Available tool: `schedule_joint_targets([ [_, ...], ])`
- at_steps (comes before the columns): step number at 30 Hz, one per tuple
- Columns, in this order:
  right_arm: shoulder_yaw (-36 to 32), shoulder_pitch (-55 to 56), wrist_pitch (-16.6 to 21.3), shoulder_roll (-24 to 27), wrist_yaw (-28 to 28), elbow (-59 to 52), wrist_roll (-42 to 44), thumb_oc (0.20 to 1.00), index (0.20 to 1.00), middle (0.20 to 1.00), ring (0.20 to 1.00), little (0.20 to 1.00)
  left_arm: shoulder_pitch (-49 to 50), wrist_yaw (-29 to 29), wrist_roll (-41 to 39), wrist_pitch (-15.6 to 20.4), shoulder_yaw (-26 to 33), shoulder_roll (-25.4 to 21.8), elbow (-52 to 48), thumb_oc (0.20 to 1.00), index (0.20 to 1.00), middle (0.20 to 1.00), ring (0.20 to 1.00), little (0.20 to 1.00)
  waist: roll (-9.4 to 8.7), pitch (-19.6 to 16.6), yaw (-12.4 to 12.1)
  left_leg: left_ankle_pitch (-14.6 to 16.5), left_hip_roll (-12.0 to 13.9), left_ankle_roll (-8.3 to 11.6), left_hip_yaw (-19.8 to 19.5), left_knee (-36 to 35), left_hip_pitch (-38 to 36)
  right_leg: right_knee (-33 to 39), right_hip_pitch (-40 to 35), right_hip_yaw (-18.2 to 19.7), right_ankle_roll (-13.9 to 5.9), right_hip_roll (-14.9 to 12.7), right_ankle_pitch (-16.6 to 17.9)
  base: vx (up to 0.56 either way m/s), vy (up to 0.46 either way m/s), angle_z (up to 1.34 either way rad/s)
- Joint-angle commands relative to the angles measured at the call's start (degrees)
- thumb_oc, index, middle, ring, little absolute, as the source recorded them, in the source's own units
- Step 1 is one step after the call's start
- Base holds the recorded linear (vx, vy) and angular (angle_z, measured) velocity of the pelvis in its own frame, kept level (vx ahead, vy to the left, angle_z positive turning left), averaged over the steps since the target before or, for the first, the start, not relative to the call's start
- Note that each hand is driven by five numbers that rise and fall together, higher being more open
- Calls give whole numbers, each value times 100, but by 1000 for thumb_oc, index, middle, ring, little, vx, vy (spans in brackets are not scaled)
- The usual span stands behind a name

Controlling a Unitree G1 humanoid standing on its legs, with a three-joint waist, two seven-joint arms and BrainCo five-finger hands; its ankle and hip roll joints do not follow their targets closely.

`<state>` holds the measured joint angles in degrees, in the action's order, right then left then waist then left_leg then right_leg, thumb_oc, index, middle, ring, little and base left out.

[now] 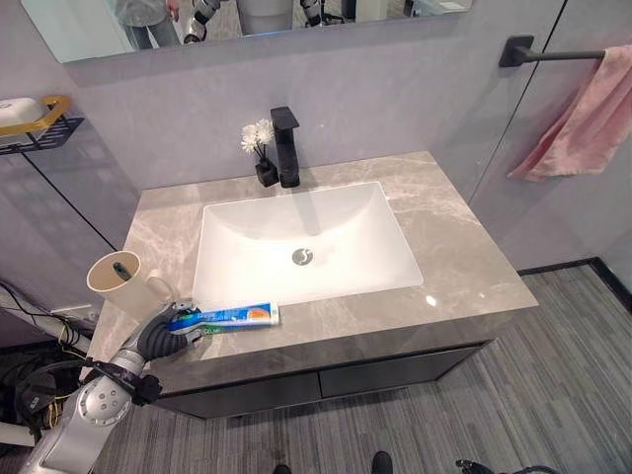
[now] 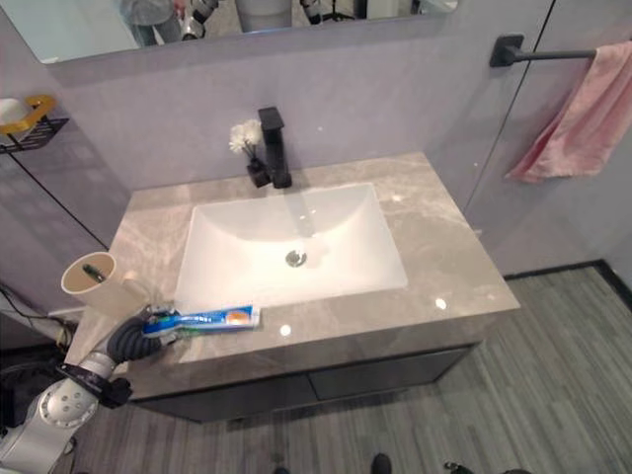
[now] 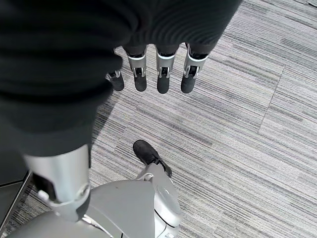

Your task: Put brush and paste in cup on sink, flatten towel.

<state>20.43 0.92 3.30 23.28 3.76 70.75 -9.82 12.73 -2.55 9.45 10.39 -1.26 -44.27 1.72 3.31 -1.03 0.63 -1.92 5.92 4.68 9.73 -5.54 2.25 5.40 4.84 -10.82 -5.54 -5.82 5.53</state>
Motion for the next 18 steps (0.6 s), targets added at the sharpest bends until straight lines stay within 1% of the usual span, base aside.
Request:
schedule_joint_targets([
  [1,64,-346,-30,-34,-170,127,99,1000,1000,1000,1000,1000,154,-143,453,67,-562,-16,143,200,200,200,200,200,-217,271,-34,119,199,111,19,54,-73,-39,-36,300,-482,-414,-50,0,0,0],
  [7,13,-383,-26,-40,-281,264,126,1000,1000,1000,1000,1000,152,-177,657,148,-807,-106,132,200,200,200,200,200,-206,244,-62,152,209,115,12,54,-144,-39,-134,271,-484,-412,-93,5,-2,0],
  [9,-11,-402,-20,-57,-341,329,141,1000,1000,1000,1000,1000,158,-150,897,218,-887,-285,-16,200,200,200,200,200,-217,207,-71,195,209,111,6,54,-231,-39,-208,263,-490,-411,-115,31,-1,2],
  [13,-45,-381,-9,-84,-375,355,184,1000,1000,1000,1000,1000,167,-43,1069,253,-831,-370,-54,200,200,200,200,200,-240,172,-67,228,207,107,7,54,-314,-39,-289,270,-490,-403,-141,0,0,0],
  [16,-179,-357,-32,-106,-409,449,345,1000,1000,1000,1000,1000,114,94,1185,272,-783,-392,-43,200,200,200,200,200,-252,132,-60,250,210,108,10,54,-373,-39,-336,264,-493,-408,-147,0,0,0],
  [18,-366,-352,-50,-120,-450,539,548,1000,1000,1000,1000,1000,33,277,1404,299,-624,-513,-211,200,200,200,200,200,-263,85,-37,283,215,110,21,54,-436,-39,-387,280,-490,-405,-156,0,0,0],
])
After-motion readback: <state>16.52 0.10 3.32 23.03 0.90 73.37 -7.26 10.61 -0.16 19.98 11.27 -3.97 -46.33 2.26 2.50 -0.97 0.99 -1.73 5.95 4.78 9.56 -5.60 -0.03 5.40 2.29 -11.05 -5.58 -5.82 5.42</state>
